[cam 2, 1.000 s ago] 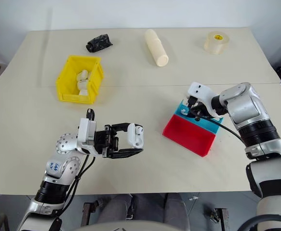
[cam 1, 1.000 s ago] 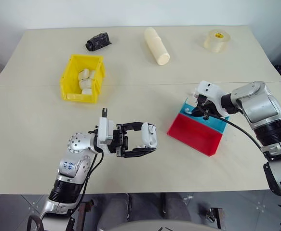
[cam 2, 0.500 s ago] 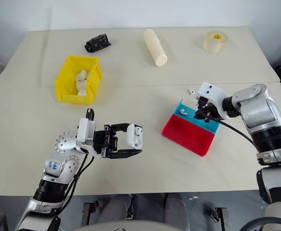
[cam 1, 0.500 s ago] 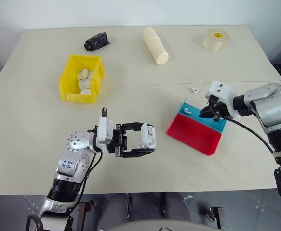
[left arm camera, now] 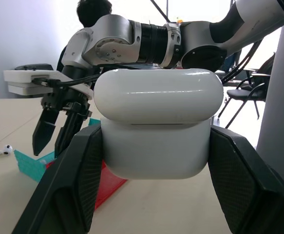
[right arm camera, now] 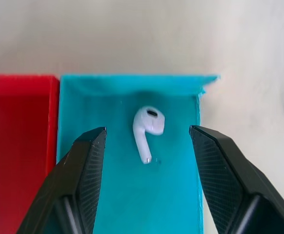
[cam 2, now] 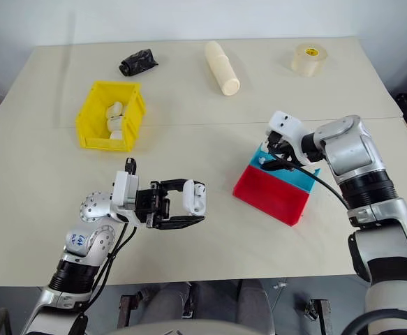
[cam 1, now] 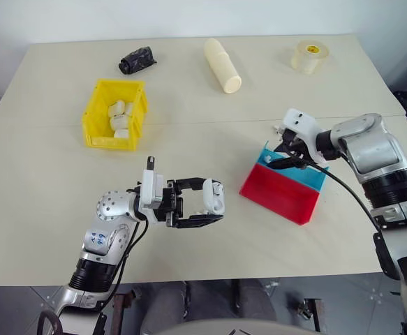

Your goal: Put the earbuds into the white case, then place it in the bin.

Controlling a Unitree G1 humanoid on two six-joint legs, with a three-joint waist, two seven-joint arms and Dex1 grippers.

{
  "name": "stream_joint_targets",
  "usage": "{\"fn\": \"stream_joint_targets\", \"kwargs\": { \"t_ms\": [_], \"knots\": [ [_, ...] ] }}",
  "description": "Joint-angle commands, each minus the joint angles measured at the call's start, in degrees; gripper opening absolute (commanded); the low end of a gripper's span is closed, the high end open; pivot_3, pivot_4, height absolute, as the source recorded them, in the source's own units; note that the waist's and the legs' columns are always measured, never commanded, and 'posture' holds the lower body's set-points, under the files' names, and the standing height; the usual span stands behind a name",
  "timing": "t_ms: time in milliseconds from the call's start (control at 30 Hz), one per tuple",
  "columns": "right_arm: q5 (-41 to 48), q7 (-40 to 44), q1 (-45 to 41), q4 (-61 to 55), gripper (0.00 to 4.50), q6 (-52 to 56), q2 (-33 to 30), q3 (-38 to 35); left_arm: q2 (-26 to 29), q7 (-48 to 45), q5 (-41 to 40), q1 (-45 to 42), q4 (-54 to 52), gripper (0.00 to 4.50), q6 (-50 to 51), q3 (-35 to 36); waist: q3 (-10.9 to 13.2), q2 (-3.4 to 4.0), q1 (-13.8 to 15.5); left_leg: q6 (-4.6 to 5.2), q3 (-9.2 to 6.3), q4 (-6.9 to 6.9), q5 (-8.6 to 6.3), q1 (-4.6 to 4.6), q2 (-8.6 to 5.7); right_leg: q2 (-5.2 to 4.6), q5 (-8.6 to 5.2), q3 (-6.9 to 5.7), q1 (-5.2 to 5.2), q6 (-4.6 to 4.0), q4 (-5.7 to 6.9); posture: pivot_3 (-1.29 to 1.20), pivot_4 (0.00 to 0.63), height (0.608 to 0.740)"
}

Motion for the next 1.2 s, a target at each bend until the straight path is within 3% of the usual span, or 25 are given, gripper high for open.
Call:
{"fn": "stream_joint_targets", "kwargs": {
  "t_ms": [33,1067,1200],
  "knots": [
    [-1.28,-0.25,-2.14,1.18,2.84,-1.19,1.11,0.47,-0.08,0.09,-0.39,0.74,-1.93,2.80,-1.10,0.36,0.00,0.00,-0.03,0.00,0.00,0.00,0.00,0.00,0.00,0.00,0.00,0.00,0.00,0.00,0.00,0.00,0.150,0.740],
    [-6.19,2.28,-3.36,5.67,2.84,-2.67,2.36,2.89,-0.10,0.01,-0.16,1.03,-0.62,2.80,-2.80,0.81,0.00,0.00,-0.04,0.00,0.00,0.05,0.00,0.00,-0.02,-0.01,0.00,0.01,0.01,0.00,0.10,0.00,0.150,0.740],
    [-6.32,2.37,-3.08,5.69,1.90,-2.84,2.68,2.85,-0.08,0.18,-0.09,0.94,-0.76,2.80,-2.72,0.80,0.00,0.00,-0.03,0.00,0.00,0.07,0.00,0.00,-0.02,-0.01,0.00,0.01,0.01,0.00,0.10,0.00,0.150,0.740]
  ]
}}
